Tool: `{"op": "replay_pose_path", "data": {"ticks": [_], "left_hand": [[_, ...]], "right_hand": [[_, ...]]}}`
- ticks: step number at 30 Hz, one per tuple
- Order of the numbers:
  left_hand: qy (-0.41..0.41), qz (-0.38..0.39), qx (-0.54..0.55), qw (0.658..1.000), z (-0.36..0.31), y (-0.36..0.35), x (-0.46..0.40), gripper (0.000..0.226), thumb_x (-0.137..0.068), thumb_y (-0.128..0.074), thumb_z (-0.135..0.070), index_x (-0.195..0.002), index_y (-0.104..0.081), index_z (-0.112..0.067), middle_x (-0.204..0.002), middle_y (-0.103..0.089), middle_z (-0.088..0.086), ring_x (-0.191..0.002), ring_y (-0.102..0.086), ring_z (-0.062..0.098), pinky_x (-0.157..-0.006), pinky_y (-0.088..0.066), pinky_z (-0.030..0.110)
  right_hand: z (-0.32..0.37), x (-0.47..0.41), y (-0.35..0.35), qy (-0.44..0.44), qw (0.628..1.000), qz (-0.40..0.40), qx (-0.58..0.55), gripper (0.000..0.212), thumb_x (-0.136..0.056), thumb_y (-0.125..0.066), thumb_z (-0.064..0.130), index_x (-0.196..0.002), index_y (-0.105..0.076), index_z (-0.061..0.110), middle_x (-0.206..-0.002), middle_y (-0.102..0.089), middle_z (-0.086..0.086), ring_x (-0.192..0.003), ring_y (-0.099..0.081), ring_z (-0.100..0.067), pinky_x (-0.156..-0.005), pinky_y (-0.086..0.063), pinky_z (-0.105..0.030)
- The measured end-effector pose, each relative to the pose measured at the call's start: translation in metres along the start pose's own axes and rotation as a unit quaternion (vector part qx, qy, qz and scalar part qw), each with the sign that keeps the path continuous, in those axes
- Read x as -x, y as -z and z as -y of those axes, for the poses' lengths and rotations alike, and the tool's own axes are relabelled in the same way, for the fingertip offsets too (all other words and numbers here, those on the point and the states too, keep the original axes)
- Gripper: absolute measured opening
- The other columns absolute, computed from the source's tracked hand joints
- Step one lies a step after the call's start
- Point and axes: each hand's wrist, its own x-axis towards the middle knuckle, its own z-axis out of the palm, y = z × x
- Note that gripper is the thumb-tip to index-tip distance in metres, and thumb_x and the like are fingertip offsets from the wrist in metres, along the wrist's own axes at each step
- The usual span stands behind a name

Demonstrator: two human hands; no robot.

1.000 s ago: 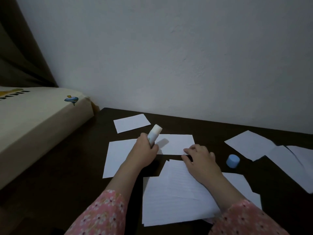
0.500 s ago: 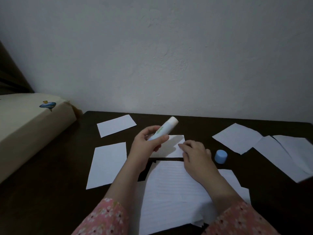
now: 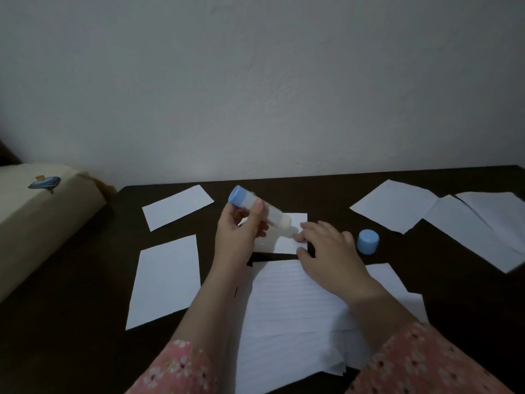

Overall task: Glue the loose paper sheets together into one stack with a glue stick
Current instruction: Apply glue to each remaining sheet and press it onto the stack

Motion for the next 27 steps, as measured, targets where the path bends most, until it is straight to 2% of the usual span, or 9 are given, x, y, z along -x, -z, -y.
{"op": "replay_pose_path", "data": {"ticks": [4, 5, 7, 9, 11, 14, 18, 21, 27], "left_hand": [[0.000, 0.050, -0.063, 0.997, -0.001, -0.006, 0.003, 0.032, -0.096, -0.049, -0.041, -0.122, -0.042, -0.023, -0.106, -0.065, 0.007, -0.080, -0.059, 0.014, -0.076, -0.053, 0.033], [0.010, 0.064, -0.082, 0.995, -0.001, -0.007, 0.005, 0.035, -0.096, -0.048, -0.039, -0.125, -0.039, -0.023, -0.109, -0.064, 0.007, -0.084, -0.059, 0.013, -0.075, -0.052, 0.031], [0.010, 0.094, -0.134, 0.986, -0.001, -0.008, 0.007, 0.048, -0.095, -0.055, -0.031, -0.134, -0.030, -0.020, -0.119, -0.058, 0.001, -0.103, -0.056, 0.013, -0.083, -0.048, 0.026], [-0.012, 0.104, -0.167, 0.980, -0.001, -0.008, 0.008, 0.059, -0.091, -0.061, -0.020, -0.137, -0.024, -0.020, -0.127, -0.053, -0.004, -0.111, -0.049, 0.008, -0.087, -0.043, 0.023], [-0.040, 0.091, -0.193, 0.976, -0.002, -0.007, 0.007, 0.059, -0.089, -0.065, -0.017, -0.134, -0.027, -0.023, -0.122, -0.052, -0.007, -0.107, -0.049, 0.004, -0.085, -0.042, 0.021], [-0.096, 0.094, -0.251, 0.959, -0.001, -0.006, 0.006, 0.050, -0.088, -0.067, -0.022, -0.123, -0.032, -0.031, -0.104, -0.051, -0.016, -0.091, -0.054, 0.003, -0.072, -0.044, 0.015], [-0.114, 0.124, -0.291, 0.942, 0.000, -0.011, 0.009, 0.057, -0.089, -0.066, -0.023, -0.134, -0.032, -0.032, -0.104, -0.052, -0.017, -0.086, -0.057, 0.003, -0.062, -0.043, 0.010], [-0.121, 0.129, -0.298, 0.938, 0.002, -0.015, 0.012, 0.058, -0.089, -0.065, -0.023, -0.136, -0.033, -0.031, -0.109, -0.054, -0.010, -0.084, -0.057, 0.004, -0.063, -0.043, 0.006], [-0.117, 0.150, -0.326, 0.926, 0.006, -0.020, 0.012, 0.058, -0.091, -0.063, -0.025, -0.137, -0.029, -0.034, -0.107, -0.053, -0.012, -0.085, -0.057, 0.005, -0.064, -0.041, 0.012]], "right_hand": [[-0.003, -0.002, 0.001, 0.005, 1.000, 0.016, -0.005, 0.034, -0.100, -0.042, 0.029, -0.131, -0.053, 0.036, -0.151, -0.031, 0.016, -0.142, -0.015, -0.009, -0.112, -0.012, -0.039], [-0.004, -0.002, 0.001, 0.005, 1.000, 0.017, -0.005, 0.034, -0.099, -0.042, 0.029, -0.130, -0.053, 0.037, -0.151, -0.031, 0.017, -0.143, -0.015, -0.009, -0.112, -0.012, -0.038], [-0.005, -0.002, 0.001, 0.005, 1.000, 0.019, -0.010, 0.033, -0.098, -0.044, 0.030, -0.129, -0.053, 0.038, -0.152, -0.031, 0.017, -0.143, -0.014, -0.008, -0.112, -0.011, -0.038], [-0.006, -0.001, 0.002, 0.004, 1.000, 0.024, -0.017, 0.039, -0.097, -0.046, 0.031, -0.135, -0.046, 0.038, -0.152, -0.030, 0.017, -0.144, -0.014, -0.008, -0.113, -0.011, -0.038], [-0.006, -0.001, 0.003, 0.001, 0.999, 0.034, -0.014, 0.046, -0.097, -0.047, 0.033, -0.142, -0.038, 0.037, -0.153, -0.027, 0.017, -0.144, -0.012, -0.008, -0.114, -0.009, -0.038], [-0.005, -0.002, 0.004, 0.001, 0.999, 0.045, -0.005, 0.048, -0.098, -0.044, 0.033, -0.145, -0.033, 0.035, -0.155, -0.024, 0.017, -0.145, -0.009, -0.008, -0.115, -0.007, -0.038], [-0.003, -0.001, 0.005, 0.004, 0.999, 0.048, -0.008, 0.045, -0.098, -0.043, 0.029, -0.142, -0.038, 0.033, -0.154, -0.024, 0.016, -0.145, -0.010, -0.010, -0.115, -0.007, -0.039], [-0.002, 0.000, 0.006, 0.007, 0.999, 0.049, -0.003, 0.042, -0.099, -0.041, 0.028, -0.141, -0.039, 0.031, -0.154, -0.025, 0.014, -0.144, -0.010, -0.010, -0.114, -0.008, -0.039], [0.000, -0.002, 0.005, -0.001, 0.999, 0.043, -0.009, 0.038, -0.099, -0.039, 0.030, -0.136, -0.044, 0.027, -0.150, -0.032, 0.011, -0.143, -0.016, -0.011, -0.112, -0.013, -0.039]]}}
